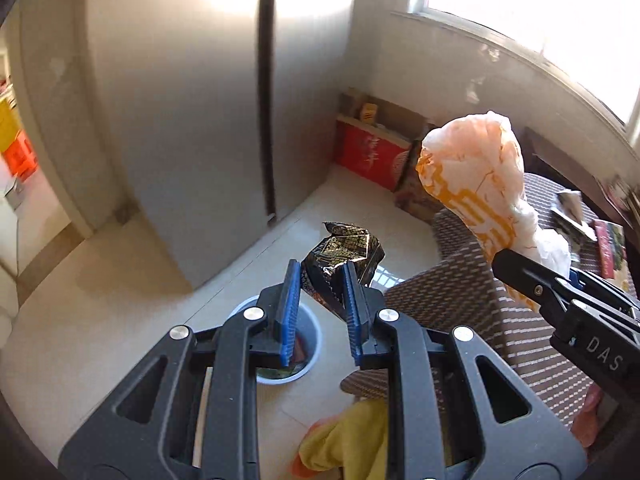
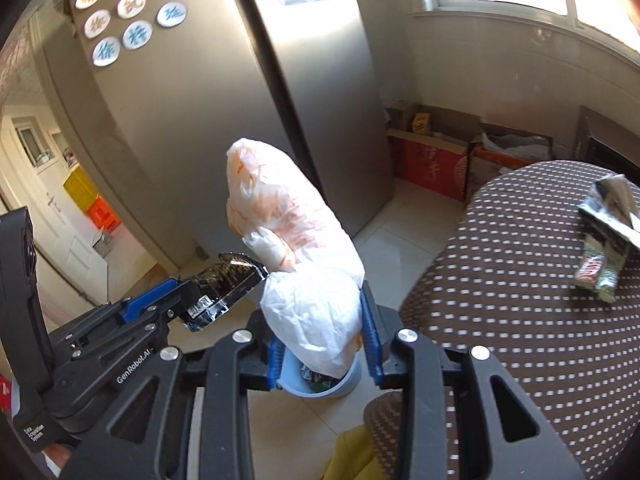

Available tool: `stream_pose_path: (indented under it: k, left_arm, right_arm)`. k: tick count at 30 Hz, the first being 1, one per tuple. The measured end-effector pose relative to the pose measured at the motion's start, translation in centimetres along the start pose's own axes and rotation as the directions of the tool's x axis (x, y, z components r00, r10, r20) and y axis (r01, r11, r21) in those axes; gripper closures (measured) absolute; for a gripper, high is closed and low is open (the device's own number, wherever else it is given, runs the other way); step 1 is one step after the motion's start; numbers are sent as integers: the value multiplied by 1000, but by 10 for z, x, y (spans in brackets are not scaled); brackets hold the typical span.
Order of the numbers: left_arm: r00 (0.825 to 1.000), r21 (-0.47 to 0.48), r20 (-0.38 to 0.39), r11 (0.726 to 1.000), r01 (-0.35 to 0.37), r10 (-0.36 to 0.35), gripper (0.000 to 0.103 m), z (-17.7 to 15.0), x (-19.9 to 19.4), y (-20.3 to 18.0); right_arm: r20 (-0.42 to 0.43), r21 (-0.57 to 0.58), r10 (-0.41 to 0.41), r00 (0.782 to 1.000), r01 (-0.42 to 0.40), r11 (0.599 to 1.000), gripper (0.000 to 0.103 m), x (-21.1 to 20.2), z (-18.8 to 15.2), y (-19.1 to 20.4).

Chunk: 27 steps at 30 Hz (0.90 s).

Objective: Collect trash
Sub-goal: 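Carry the white plastic bag and black wrapper with both grippers over the bucket, then open both grippers to drop the wrapper and plastic bag into the bucket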

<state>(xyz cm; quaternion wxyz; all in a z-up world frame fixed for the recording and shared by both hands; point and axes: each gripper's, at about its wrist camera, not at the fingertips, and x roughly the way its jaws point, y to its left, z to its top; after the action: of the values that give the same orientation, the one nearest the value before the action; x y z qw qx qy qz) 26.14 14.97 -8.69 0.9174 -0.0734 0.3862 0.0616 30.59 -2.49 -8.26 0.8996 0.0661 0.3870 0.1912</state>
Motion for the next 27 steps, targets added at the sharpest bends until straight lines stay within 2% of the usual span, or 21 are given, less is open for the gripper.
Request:
stream_pose_path:
  k: [7,12,13,14,15,20,27]
  left_arm:
    - [997,-54,-63,997,-47,44,82,-9,23,45]
    - [995,-58,-87,997,-56,51,80,-9,44,58]
    - [996,-61,-79,997,-52,47,71,-9,48,61]
    - [995,-63,-86,996,-59,53,50,-10,52,59]
    - [994,-66,-96,996,-66,59,46,-9,57,61]
    - [991,-87,-113,993,-80,70,46,-14,64,72]
    - [986,-106,-125,987,-120,107,46,-22,57,83]
  right_arm:
    - [-78,-43,21,997,-25,999,71,44,-8,40]
    - [-121,-53,16,993,-23,998,71,69,-13,52]
    - [-128,-53,14,992,-21,998,71,73,-15,53]
    - [-135,-54,13,991,-20,998,71,77,-15,54]
    - [-142,-55,11,990,-19,998,71,80,-16,56]
    - [-178,-64,-1,984,-10,998,71,94,-21,54]
    - [-231,-85,-11,973,-9,996,70,123,-29,71]
